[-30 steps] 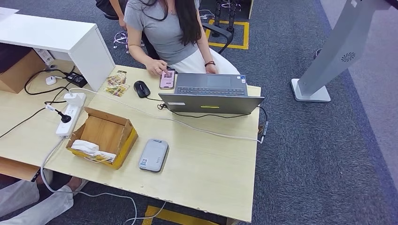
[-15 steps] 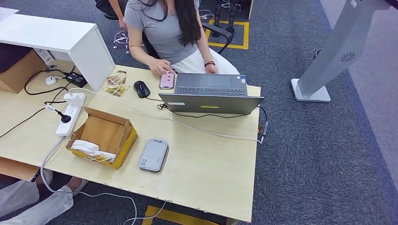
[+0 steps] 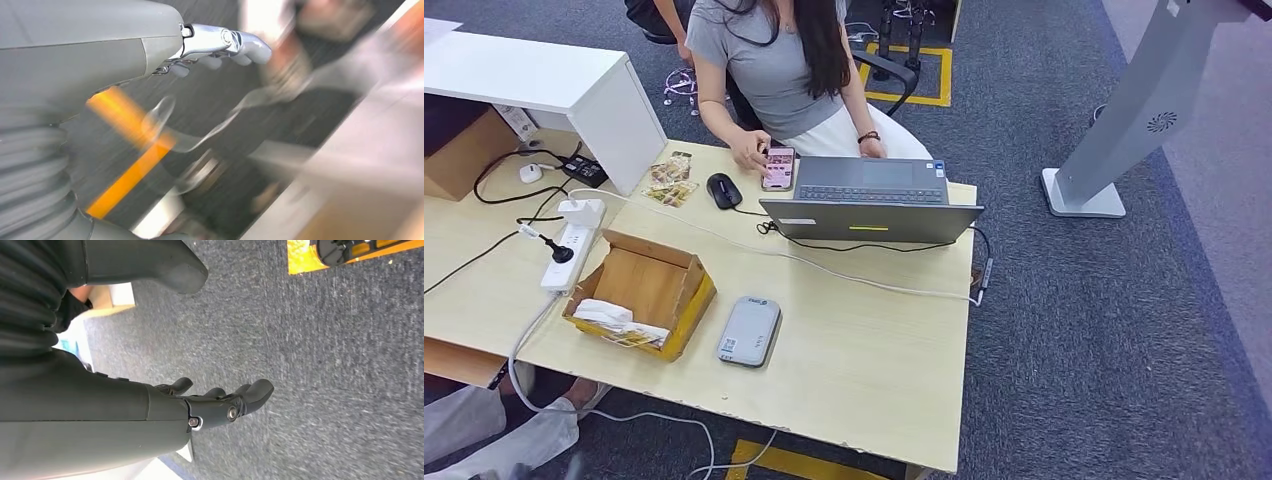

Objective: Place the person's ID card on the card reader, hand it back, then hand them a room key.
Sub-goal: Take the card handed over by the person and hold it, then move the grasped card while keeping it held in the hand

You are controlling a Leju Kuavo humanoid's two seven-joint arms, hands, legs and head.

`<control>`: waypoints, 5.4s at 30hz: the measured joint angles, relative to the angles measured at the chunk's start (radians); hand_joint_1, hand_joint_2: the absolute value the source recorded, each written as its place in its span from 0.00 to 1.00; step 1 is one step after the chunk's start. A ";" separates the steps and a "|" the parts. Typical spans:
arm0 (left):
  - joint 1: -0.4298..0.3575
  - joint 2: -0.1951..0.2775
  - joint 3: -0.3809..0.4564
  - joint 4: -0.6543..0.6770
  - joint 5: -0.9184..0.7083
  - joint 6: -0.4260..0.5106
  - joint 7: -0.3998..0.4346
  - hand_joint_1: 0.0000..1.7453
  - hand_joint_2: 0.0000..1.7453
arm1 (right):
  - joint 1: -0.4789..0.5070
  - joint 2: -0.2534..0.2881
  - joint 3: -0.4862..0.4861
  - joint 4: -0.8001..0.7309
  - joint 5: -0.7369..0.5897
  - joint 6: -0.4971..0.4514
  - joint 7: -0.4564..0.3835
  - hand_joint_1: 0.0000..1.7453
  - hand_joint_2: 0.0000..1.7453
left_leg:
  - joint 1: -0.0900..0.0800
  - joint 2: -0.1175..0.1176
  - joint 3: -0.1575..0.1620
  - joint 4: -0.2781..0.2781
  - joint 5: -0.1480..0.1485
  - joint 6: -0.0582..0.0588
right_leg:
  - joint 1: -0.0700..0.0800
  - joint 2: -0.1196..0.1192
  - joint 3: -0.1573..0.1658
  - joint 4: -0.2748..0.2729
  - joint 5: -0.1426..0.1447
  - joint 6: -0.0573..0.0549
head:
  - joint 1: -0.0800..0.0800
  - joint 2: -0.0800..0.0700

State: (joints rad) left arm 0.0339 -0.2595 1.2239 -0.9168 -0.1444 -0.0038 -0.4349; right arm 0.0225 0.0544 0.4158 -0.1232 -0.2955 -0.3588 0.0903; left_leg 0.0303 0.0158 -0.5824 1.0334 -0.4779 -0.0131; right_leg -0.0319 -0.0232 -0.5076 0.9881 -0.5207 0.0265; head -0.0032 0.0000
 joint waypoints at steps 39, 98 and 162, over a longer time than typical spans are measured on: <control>0.200 -0.060 -0.605 -0.988 0.091 0.385 -0.259 0.00 1.00 | -0.004 0.012 0.016 0.003 0.007 0.037 0.002 0.00 0.50 | 0.000 -0.007 -0.002 0.001 0.003 -0.002 | 0.000 -0.006 -0.003 -0.001 0.001 0.000 | 0.001 0.000; -0.510 0.573 -1.100 -0.313 -1.113 0.399 0.475 0.00 1.00 | -0.031 -0.012 0.079 -0.005 0.035 0.086 0.092 0.00 0.00 | 0.001 -0.004 -0.011 0.000 0.016 -0.005 | 0.000 -0.002 -0.016 0.006 0.013 -0.003 | 0.001 0.000; -0.431 0.599 -1.100 -0.351 -1.065 0.364 0.475 1.00 1.00 | -0.030 -0.032 0.153 -0.005 0.104 0.103 0.074 0.00 0.00 | 0.001 -0.003 -0.013 0.000 0.016 -0.005 | 0.000 -0.002 -0.017 0.006 0.013 -0.003 | 0.001 0.000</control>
State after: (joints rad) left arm -0.3966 0.3393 0.1240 -1.2675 -1.2093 0.3599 0.0404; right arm -0.0073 0.0225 0.5688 -0.1282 -0.1911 -0.2556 0.1640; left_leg 0.0309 0.0129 -0.5954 1.0338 -0.4621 -0.0183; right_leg -0.0315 -0.0248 -0.5249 0.9939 -0.5076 0.0231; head -0.0018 0.0000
